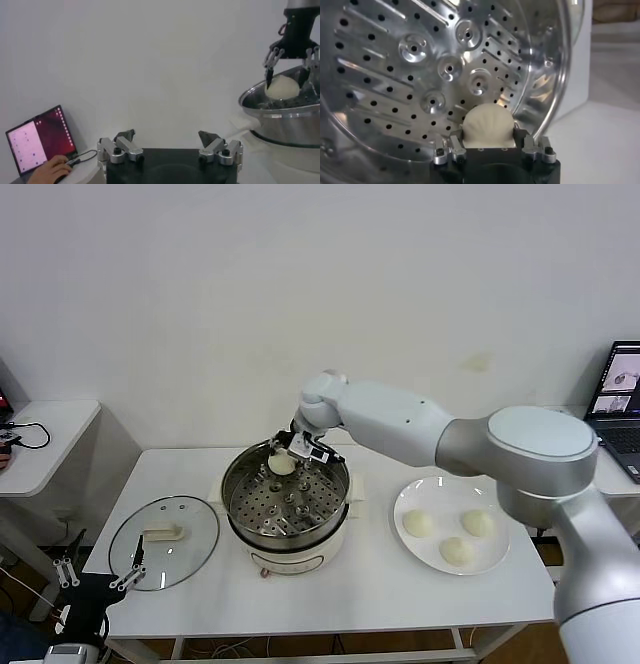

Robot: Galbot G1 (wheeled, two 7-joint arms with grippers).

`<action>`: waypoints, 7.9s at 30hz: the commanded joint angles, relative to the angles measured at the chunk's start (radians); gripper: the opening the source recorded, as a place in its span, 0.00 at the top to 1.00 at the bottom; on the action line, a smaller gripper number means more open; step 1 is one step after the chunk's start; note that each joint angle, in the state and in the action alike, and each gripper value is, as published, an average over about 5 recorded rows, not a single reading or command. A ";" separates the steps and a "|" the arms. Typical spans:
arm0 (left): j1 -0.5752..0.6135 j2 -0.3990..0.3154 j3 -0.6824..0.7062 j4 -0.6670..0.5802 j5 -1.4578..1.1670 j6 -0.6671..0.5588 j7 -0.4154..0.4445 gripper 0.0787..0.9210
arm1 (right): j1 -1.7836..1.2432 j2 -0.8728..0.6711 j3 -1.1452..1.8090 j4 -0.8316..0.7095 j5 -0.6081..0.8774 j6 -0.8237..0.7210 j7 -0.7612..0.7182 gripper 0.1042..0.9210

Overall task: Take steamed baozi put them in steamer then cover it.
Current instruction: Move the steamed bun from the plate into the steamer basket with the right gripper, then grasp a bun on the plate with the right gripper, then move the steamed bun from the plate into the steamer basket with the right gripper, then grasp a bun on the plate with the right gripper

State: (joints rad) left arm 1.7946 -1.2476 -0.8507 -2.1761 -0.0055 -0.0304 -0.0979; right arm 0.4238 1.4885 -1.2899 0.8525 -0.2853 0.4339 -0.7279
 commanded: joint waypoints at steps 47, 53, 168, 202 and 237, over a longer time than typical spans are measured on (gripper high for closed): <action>-0.030 0.071 -0.009 -0.021 -0.048 0.033 0.019 0.12 | -0.013 -1.004 0.076 0.780 0.384 -0.760 -0.216 0.12; -0.032 0.068 -0.009 -0.011 -0.047 0.036 0.021 0.12 | -0.206 -0.957 0.213 0.696 0.291 -0.747 -0.208 0.12; -0.040 0.049 -0.043 -0.079 -0.060 0.058 0.032 0.12 | -0.050 0.091 0.083 0.110 0.703 -1.060 -0.109 0.36; -0.040 0.051 -0.048 -0.084 -0.062 0.058 0.032 0.12 | 0.065 0.017 0.112 0.180 0.683 -0.981 -0.220 0.12; 0.005 0.022 -0.008 -0.110 -0.028 0.061 0.035 0.12 | -0.158 -1.080 0.262 0.783 0.227 -0.688 -0.414 0.12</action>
State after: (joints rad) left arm 1.7966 -1.2211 -0.8620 -2.2881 -0.0382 0.0309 -0.0632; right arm 0.5227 0.6336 -1.1904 1.5649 0.1139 -0.3122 -1.1242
